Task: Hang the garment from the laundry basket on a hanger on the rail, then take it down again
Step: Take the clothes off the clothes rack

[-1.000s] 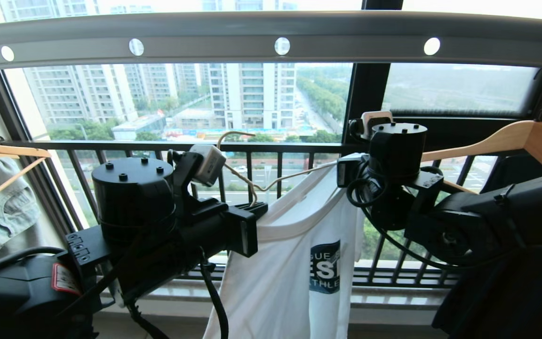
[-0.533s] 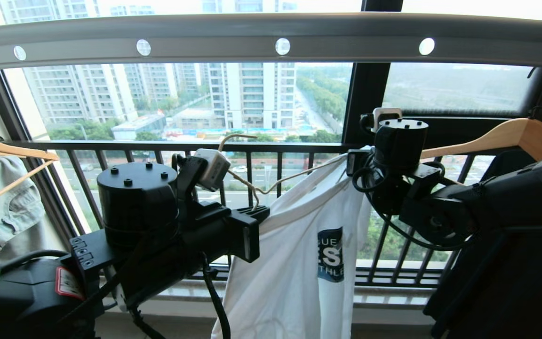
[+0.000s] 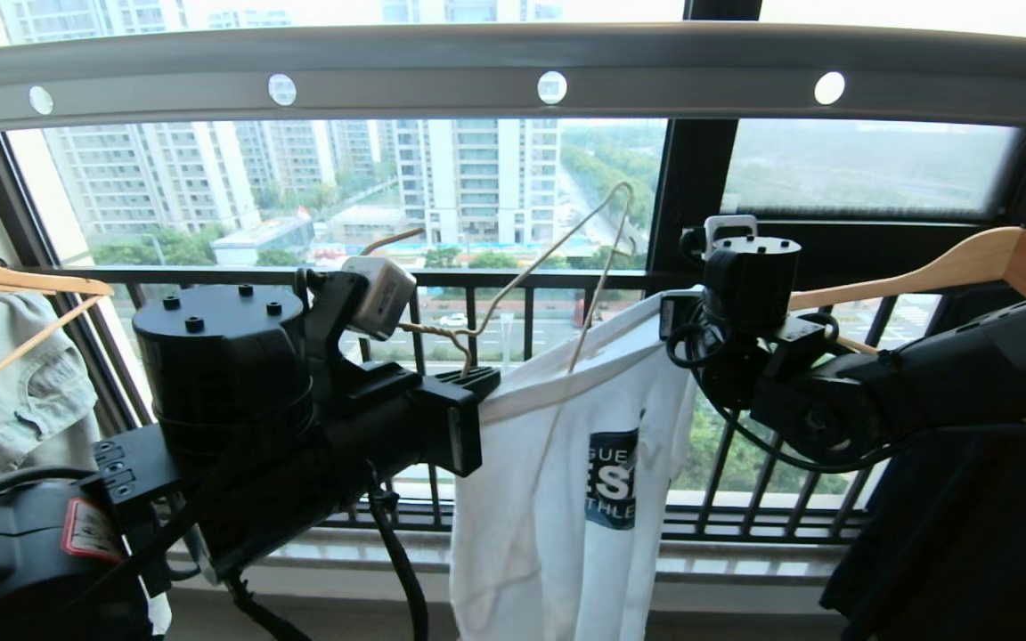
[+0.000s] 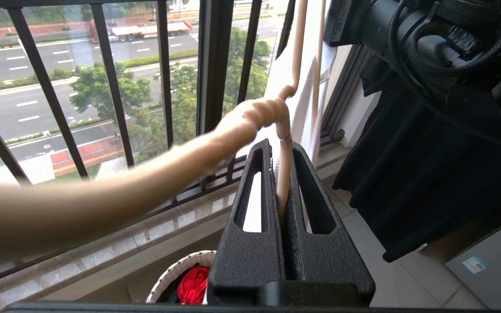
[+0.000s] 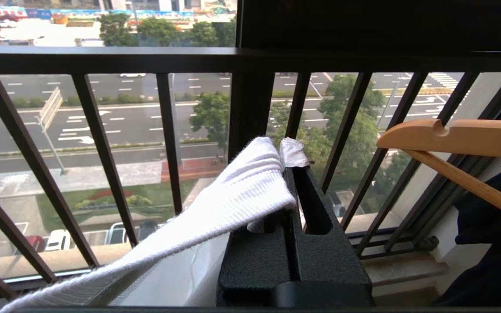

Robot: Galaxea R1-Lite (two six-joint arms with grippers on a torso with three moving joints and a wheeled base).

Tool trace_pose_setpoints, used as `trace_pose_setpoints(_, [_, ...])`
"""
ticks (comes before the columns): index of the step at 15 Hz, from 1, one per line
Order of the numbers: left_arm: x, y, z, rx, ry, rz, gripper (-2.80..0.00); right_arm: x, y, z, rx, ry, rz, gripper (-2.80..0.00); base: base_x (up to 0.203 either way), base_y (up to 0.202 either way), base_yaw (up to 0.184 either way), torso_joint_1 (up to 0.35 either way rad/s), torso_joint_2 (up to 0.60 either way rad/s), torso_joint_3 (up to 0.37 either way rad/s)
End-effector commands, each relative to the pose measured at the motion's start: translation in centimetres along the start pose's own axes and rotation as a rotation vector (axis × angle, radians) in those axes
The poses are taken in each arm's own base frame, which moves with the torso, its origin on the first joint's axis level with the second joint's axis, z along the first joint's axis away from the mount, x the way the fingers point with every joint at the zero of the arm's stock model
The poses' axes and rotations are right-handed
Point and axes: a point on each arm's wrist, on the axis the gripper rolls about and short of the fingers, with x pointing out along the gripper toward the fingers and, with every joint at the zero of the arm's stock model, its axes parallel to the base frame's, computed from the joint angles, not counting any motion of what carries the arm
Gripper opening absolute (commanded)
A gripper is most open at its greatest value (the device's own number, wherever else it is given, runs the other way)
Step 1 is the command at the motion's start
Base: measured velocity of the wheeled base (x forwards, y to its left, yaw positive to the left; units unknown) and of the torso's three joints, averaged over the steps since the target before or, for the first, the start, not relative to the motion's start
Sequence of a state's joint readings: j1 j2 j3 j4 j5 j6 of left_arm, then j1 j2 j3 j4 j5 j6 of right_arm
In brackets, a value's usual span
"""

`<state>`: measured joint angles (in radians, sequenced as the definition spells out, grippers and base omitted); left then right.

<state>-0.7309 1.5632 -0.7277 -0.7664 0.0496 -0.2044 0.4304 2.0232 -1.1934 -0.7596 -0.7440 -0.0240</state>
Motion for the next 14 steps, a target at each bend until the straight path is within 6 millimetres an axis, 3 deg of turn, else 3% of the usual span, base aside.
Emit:
trace_pose_setpoints(1, [-0.5,-0.1,0.8,-0.003,-0.033,-0.003,-2.80,0.2,0.1,-0.4,-0.006,0.006,0.002,-2.80,0.000,0.000,0.000,0.000,0.00,0.000])
trace_pose_setpoints(4, [-0.4,0.0,0.7,-0.003,-0.028,-0.001,-2.80,-0.9,0.9,-1.0,-0.028,0.020,0.034,-2.80,0.000,0.000,0.000,0.000,0.00,0.000])
trace_pose_setpoints(8, [0.8,0.2,-0.2,-0.007,-0.006,0.025,-2.80,-4.9,4.7,-3.2,-0.084,0.060,0.172,-2.80,0.000,0.000,0.000,0.000,0.00,0.000])
trace_pose_setpoints(11, [3.2,0.4,-1.3,-0.011,-0.075,0.099,-2.80,-8.7,7.3,-4.9,-0.127,0.072,0.284,-2.80,0.000,0.000,0.000,0.000,0.00,0.000])
trace_pose_setpoints(14, [6.0,0.8,-2.4,-0.022,-0.141,0.200,-2.80,-9.1,7.5,-4.9,-0.127,0.043,0.293,-2.80,0.000,0.000,0.000,0.000,0.00,0.000])
